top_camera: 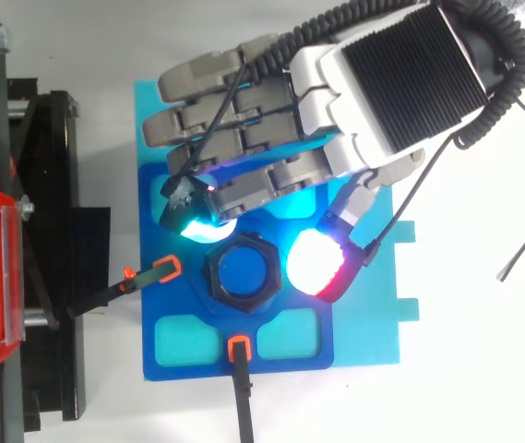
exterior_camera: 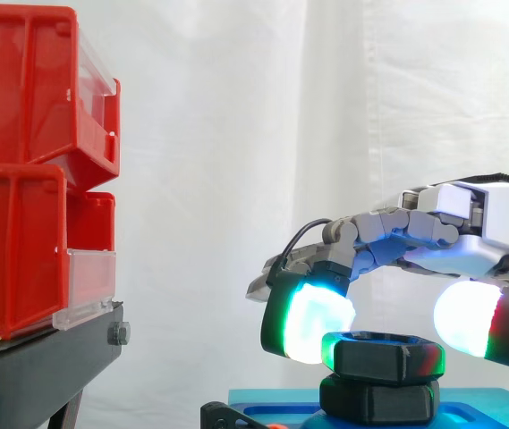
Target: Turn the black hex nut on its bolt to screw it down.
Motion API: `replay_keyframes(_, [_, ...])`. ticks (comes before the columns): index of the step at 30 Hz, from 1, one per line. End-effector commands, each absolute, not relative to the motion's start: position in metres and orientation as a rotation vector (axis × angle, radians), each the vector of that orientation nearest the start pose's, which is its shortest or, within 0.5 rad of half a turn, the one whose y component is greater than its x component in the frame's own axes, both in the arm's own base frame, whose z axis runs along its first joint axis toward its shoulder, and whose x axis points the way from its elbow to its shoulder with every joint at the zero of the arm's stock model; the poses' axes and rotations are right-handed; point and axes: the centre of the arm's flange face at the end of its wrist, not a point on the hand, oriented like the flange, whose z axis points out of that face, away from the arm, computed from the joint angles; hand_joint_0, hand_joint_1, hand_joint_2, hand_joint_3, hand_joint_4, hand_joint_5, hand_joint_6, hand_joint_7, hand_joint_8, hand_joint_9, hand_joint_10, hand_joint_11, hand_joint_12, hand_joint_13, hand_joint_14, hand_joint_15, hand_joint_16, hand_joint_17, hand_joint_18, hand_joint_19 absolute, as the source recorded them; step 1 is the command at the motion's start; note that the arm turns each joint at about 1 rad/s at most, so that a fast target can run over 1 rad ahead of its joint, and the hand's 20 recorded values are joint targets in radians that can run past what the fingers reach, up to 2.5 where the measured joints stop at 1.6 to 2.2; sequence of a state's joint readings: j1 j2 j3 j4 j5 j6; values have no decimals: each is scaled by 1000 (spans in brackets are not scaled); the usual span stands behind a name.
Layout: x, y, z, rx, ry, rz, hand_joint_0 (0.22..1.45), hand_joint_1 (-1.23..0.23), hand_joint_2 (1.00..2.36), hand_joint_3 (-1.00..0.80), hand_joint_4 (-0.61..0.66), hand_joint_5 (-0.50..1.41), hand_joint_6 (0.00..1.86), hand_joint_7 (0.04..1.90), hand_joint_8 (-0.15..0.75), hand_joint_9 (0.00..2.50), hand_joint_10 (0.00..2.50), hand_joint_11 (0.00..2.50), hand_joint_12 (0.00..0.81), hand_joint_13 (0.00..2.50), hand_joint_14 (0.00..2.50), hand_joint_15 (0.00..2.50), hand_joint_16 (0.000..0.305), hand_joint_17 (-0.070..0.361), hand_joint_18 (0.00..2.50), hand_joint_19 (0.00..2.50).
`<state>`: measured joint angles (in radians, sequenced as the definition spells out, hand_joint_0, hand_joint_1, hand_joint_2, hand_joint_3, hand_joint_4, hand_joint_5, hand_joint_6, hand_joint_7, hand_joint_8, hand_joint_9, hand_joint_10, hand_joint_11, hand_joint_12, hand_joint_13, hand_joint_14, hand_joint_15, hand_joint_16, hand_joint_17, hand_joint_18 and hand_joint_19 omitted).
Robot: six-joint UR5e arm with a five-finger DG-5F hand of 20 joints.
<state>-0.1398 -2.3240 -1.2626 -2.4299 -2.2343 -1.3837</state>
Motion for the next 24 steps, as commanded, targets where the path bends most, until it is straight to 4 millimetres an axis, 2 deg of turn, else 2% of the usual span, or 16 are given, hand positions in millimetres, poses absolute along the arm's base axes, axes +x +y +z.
replay_keyframes(1, [728,-180,227,-352,1333,468,473,-323,1000,-500,268,-169,536,1011,309,543,7,377,360,486,5,156,49,109,382,192])
replay_keyframes(8, [727,-186,230,-358,1324,468,464,-314,1000,-500,268,-169,536,1010,312,545,7,381,363,486,5,157,50,112,386,191])
replay_keyframes(12, [732,-186,241,-362,1300,492,464,-313,1000,-500,264,-168,531,1013,312,544,7,379,364,486,5,157,50,112,386,190])
replay_keyframes(13, [736,-182,248,-363,1290,515,464,-312,1000,-500,271,-168,530,1013,313,541,7,378,365,486,5,157,50,112,386,190])
replay_keyframes(19, [744,-168,256,-366,1269,535,461,-307,1000,-500,266,-165,512,1045,313,538,9,376,369,487,5,156,50,113,386,189])
replay_keyframes(24, [751,-147,259,-370,1246,540,376,-258,1000,-500,303,-165,506,1022,349,540,7,377,413,509,4,149,60,136,441,201])
